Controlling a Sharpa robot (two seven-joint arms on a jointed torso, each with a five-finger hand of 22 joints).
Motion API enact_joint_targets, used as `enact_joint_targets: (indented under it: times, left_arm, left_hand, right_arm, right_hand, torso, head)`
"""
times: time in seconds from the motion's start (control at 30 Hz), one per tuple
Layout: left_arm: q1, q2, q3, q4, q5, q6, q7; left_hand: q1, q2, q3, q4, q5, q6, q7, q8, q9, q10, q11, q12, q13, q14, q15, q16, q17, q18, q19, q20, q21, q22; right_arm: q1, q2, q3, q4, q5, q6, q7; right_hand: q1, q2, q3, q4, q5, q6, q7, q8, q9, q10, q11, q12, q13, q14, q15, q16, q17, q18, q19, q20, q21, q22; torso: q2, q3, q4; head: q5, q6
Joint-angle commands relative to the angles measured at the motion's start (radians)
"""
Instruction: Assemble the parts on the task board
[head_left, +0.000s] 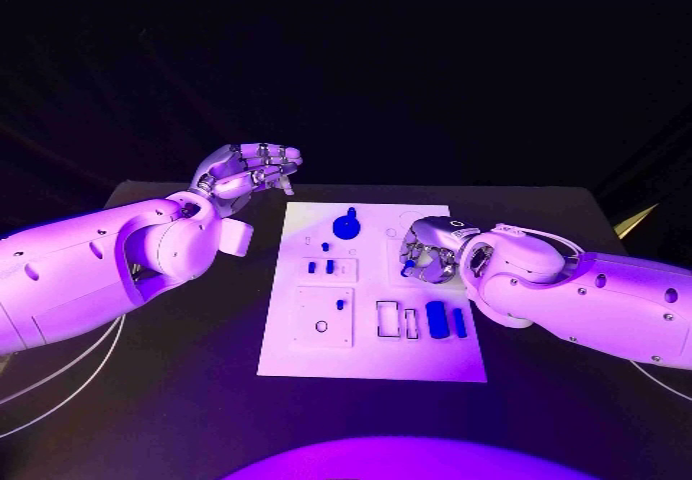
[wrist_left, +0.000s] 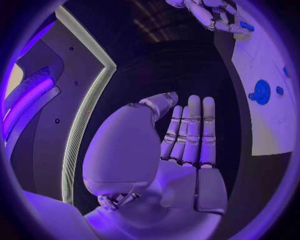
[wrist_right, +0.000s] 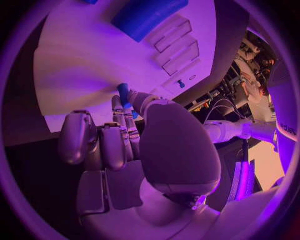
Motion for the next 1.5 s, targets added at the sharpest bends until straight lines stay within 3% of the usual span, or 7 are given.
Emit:
enact_joint_targets:
  times: [0.03, 0.17, 0.37, 0.8, 1.27, 1.5]
  left_arm:
    - [0.001, 0.000, 0.001, 0.004, 0.003, 0.013, 0.004]
    - [0.001, -0.002, 0.001, 0.005, 0.003, 0.012, 0.004]
    - [0.001, -0.005, 0.001, 0.008, 0.003, 0.010, 0.004]
    - [0.001, -0.006, 0.001, 0.006, 0.003, 0.008, 0.006]
    - [0.001, 0.005, 0.000, -0.004, 0.003, 0.010, 0.008]
    - [0.000, 0.010, 0.000, -0.010, 0.003, 0.010, 0.009]
  left_hand:
    - [-0.008, 0.004, -0.003, -0.001, 0.000, 0.007, 0.005, 0.004, 0.001, 0.001, -0.003, 0.005, 0.000, -0.006, -0.001, 0.005, -0.002, 0.013, -0.007, -0.001, -0.006, 0.001]
    - [-0.008, 0.004, -0.003, -0.001, 0.000, 0.007, 0.005, 0.004, 0.001, 0.001, -0.003, 0.005, 0.000, -0.006, -0.001, 0.005, -0.002, 0.013, -0.007, -0.001, -0.006, 0.001]
    - [-0.008, 0.004, -0.003, -0.001, 0.000, 0.007, 0.005, 0.004, 0.001, 0.001, -0.003, 0.005, 0.000, -0.006, -0.001, 0.005, -0.002, 0.013, -0.007, -0.001, -0.006, 0.001]
    - [-0.008, 0.004, -0.003, -0.001, 0.000, 0.007, 0.005, 0.004, 0.001, 0.001, -0.003, 0.005, 0.000, -0.006, -0.001, 0.005, -0.002, 0.013, -0.007, -0.001, -0.006, 0.001]
    - [-0.008, 0.004, -0.003, -0.001, 0.000, 0.007, 0.005, 0.004, 0.001, 0.001, -0.003, 0.005, 0.000, -0.006, -0.001, 0.005, -0.002, 0.013, -0.007, -0.001, -0.006, 0.001]
    - [-0.008, 0.004, -0.003, -0.001, 0.000, 0.007, 0.005, 0.004, 0.001, 0.001, -0.003, 0.005, 0.000, -0.006, -0.001, 0.005, -0.002, 0.013, -0.007, -0.001, -0.006, 0.001]
  right_arm:
    - [-0.002, 0.003, -0.002, -0.002, -0.011, 0.011, 0.000]
    - [-0.003, 0.006, -0.003, -0.004, -0.013, 0.001, 0.002]
    - [-0.003, 0.009, -0.003, -0.003, -0.020, -0.036, 0.012]
    - [-0.002, -0.005, -0.003, 0.026, -0.024, -0.104, 0.028]
    - [0.044, -0.060, 0.007, 0.138, -0.019, -0.153, 0.036]
    - [0.036, -0.029, 0.007, 0.183, -0.028, -0.163, 0.049]
  right_hand:
    - [0.000, 0.012, 0.013, -0.005, -0.004, 0.009, -0.003, 0.008, 0.003, 0.020, -0.013, -0.002, 0.001, 0.029, -0.007, 0.002, 0.002, 0.007, 0.020, -0.006, 0.009, 0.077]
    - [-0.006, 0.015, 0.023, -0.019, -0.004, 0.015, -0.005, 0.013, 0.006, 0.028, -0.015, -0.004, 0.002, 0.031, -0.009, 0.004, 0.006, 0.005, 0.022, -0.007, 0.021, 0.083]
    - [-0.013, 0.025, 0.046, -0.075, -0.002, 0.043, -0.016, 0.038, 0.022, 0.069, -0.027, 0.000, 0.009, 0.036, -0.018, 0.014, 0.022, -0.007, 0.037, -0.015, 0.090, 0.116]
    - [-0.033, 0.032, 0.059, -0.119, -0.002, 0.058, -0.023, 0.060, 0.038, 0.101, -0.037, -0.001, 0.019, 0.035, -0.026, 0.013, 0.016, -0.015, 0.044, -0.022, 0.134, 0.139]
    - [-0.037, 0.032, 0.061, -0.126, -0.001, 0.060, -0.024, 0.064, 0.041, 0.105, -0.037, -0.003, 0.020, 0.035, -0.027, 0.013, 0.017, -0.017, 0.047, -0.023, 0.146, 0.145]
    - [-0.039, 0.031, 0.062, -0.129, 0.000, 0.058, -0.023, 0.064, 0.042, 0.105, -0.037, -0.004, 0.021, 0.035, -0.027, 0.012, 0.014, -0.017, 0.046, -0.023, 0.145, 0.145]
  torso:
    - [0.000, -0.0005, 0.0000]
    - [0.000, -0.0006, 0.0003]
    - [0.000, -0.0005, -0.0005]
    - [-0.002, 0.0001, -0.0007]
    - [-0.006, -0.0026, -0.0020]
    - [-0.010, -0.0031, -0.0043]
  head:
    - [0.000, 0.000]
    - [0.000, 0.001]
    - [0.001, 0.004]
    - [0.003, 0.008]
    - [0.001, 0.012]
    - [0.021, 0.012]
